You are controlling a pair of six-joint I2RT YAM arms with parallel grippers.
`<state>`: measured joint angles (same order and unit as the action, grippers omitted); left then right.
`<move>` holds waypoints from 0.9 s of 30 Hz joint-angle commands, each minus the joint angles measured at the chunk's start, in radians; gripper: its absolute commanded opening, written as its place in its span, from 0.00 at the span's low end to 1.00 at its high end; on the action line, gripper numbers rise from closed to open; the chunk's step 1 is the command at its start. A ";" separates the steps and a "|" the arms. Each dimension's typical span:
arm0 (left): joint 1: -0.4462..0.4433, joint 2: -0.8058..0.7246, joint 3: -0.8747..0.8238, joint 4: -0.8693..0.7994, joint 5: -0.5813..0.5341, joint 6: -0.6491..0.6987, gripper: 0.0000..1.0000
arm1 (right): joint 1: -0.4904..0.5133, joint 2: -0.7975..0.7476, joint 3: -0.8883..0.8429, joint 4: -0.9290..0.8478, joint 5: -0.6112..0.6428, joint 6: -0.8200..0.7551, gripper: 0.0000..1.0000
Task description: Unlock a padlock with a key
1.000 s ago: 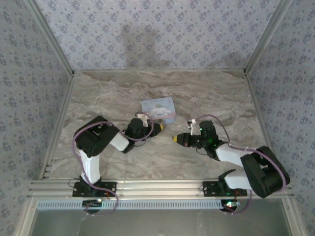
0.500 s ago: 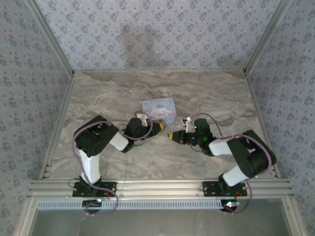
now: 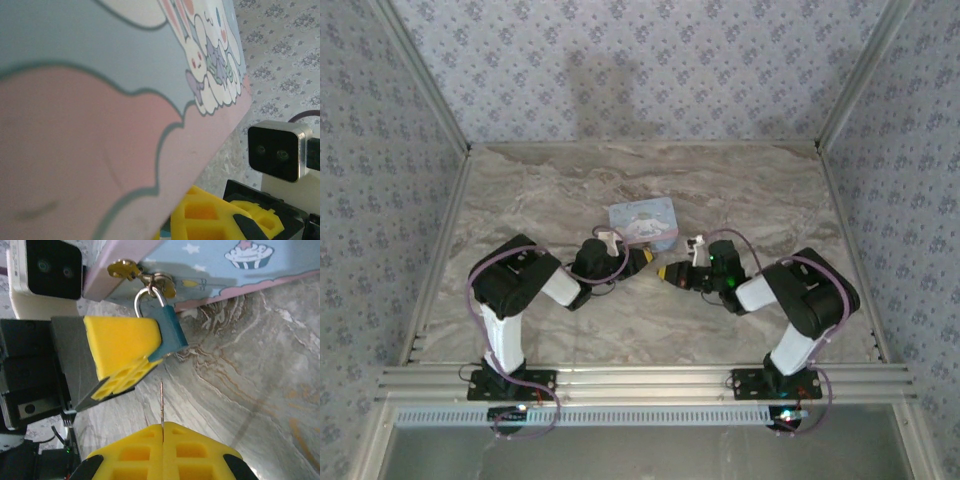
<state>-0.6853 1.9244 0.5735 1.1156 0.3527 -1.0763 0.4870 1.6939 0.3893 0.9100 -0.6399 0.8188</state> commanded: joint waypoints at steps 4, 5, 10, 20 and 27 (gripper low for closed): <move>0.006 -0.022 -0.007 0.093 0.037 -0.029 0.03 | 0.005 0.052 0.028 0.093 -0.003 0.034 0.00; 0.007 -0.022 -0.008 0.092 0.037 -0.031 0.03 | 0.006 0.058 0.028 0.098 -0.003 0.035 0.00; 0.009 -0.024 -0.005 0.092 0.044 -0.033 0.03 | 0.001 0.075 0.027 0.134 -0.010 0.049 0.00; 0.013 -0.016 -0.009 0.107 0.050 -0.047 0.03 | -0.004 0.105 0.036 0.166 -0.013 0.056 0.00; 0.013 -0.016 -0.010 0.110 0.053 -0.049 0.03 | -0.002 0.103 0.035 0.188 -0.024 0.063 0.00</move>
<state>-0.6773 1.9244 0.5674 1.1561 0.3767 -1.1130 0.4870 1.7878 0.4107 1.0534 -0.6449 0.8738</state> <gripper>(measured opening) 0.094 0.063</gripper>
